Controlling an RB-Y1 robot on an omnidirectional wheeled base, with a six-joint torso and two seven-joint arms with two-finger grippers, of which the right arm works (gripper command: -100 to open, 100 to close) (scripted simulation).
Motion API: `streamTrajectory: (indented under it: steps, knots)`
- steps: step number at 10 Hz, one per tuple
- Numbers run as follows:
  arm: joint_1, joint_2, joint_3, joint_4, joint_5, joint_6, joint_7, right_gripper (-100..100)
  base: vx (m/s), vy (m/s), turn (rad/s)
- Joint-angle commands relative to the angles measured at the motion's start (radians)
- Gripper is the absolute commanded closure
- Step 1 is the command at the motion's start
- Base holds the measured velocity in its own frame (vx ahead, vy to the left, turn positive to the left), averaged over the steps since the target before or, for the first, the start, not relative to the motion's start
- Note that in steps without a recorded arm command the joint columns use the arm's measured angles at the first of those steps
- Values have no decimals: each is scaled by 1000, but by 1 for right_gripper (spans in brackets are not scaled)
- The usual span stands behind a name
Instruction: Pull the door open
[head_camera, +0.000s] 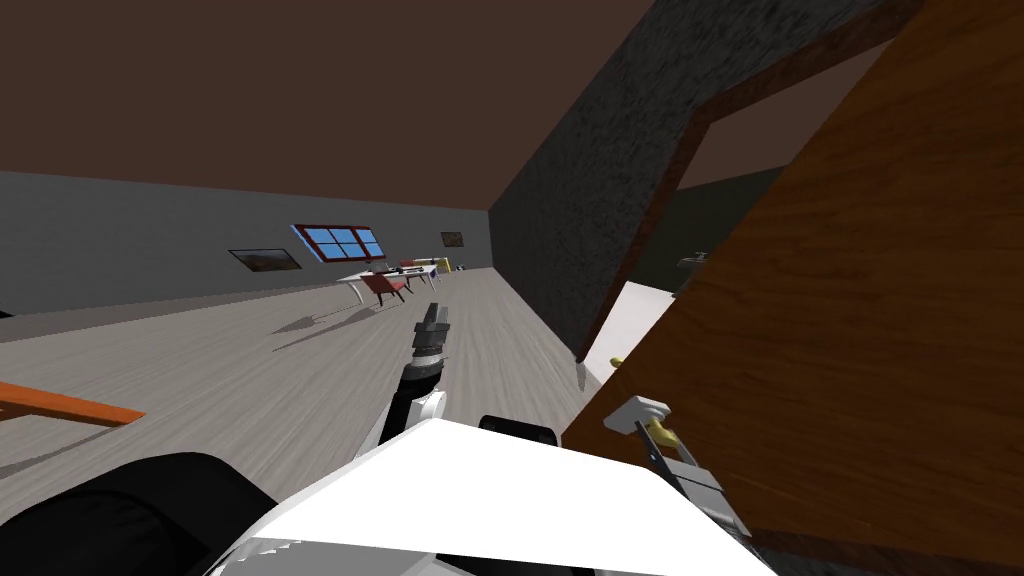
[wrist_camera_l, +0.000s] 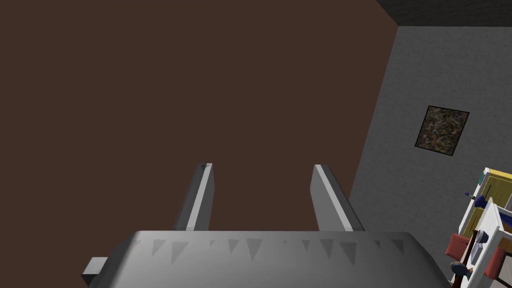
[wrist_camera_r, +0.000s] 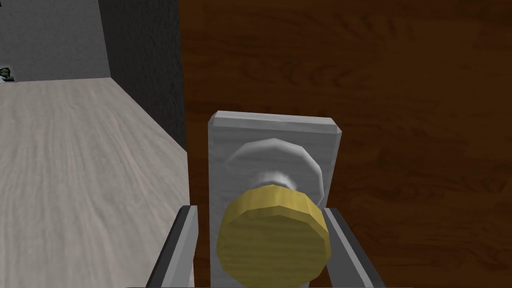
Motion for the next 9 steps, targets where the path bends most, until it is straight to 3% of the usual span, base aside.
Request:
streamTrajectory:
  steps: [1,3,6,7,9]
  knots:
    - [48,4,20,6,21,-43,-15,100,-80,-39,181]
    - [99,1,21,-6,36,-89,-19,100,-103,-61,151]
    - [147,-4,23,-19,50,-133,-25,100,-110,-53,109]
    - [135,-3,23,-11,47,-120,-24,100,-53,-24,27]
    - [134,-2,29,-5,53,-129,-29,100,111,38,3]
